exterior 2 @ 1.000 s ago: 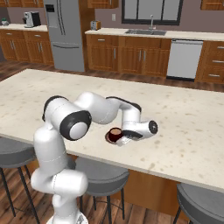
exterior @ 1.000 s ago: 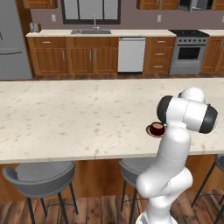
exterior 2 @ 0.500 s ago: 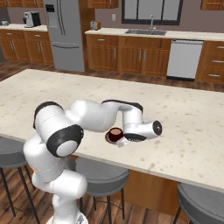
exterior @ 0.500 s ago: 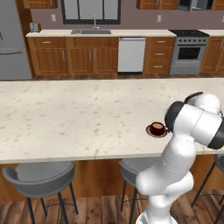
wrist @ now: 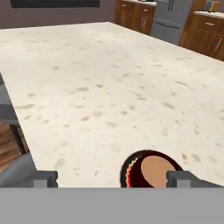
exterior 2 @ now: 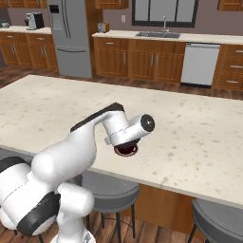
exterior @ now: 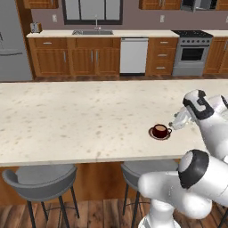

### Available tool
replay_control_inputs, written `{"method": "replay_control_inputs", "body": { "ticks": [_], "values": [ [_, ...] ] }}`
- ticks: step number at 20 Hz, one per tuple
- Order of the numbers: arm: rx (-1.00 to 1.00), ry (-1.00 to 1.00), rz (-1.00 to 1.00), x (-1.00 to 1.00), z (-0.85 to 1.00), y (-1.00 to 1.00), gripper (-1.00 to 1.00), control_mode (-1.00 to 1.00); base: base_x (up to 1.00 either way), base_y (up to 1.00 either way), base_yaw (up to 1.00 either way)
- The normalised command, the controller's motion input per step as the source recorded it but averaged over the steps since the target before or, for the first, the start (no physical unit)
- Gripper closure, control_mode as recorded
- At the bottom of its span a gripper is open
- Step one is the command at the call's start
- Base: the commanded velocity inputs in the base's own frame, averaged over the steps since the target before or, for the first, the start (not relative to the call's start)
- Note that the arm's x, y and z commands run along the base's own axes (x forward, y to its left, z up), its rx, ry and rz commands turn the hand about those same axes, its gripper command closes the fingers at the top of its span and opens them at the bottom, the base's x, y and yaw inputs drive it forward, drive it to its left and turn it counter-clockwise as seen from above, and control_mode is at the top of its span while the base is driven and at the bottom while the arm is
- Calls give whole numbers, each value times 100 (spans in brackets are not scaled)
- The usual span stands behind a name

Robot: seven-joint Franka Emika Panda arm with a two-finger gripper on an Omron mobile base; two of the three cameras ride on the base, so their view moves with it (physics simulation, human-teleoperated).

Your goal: Pick the cup of tea, navigate to the dining table, and place it on the saucer.

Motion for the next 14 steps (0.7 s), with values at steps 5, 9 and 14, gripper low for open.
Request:
{"method": "replay_control_inputs", "body": {
  "ticks": [5, 9, 14],
  "values": [
    [0, 6, -26, -69, 89, 50, -100, -100, 0, 0, 0],
    [0, 0, -31, -90, 71, 18, -100, -100, 0, 0, 0],
    [-1, 0, -19, -100, 77, 9, -100, -100, 0, 0, 0]
  ]
}}
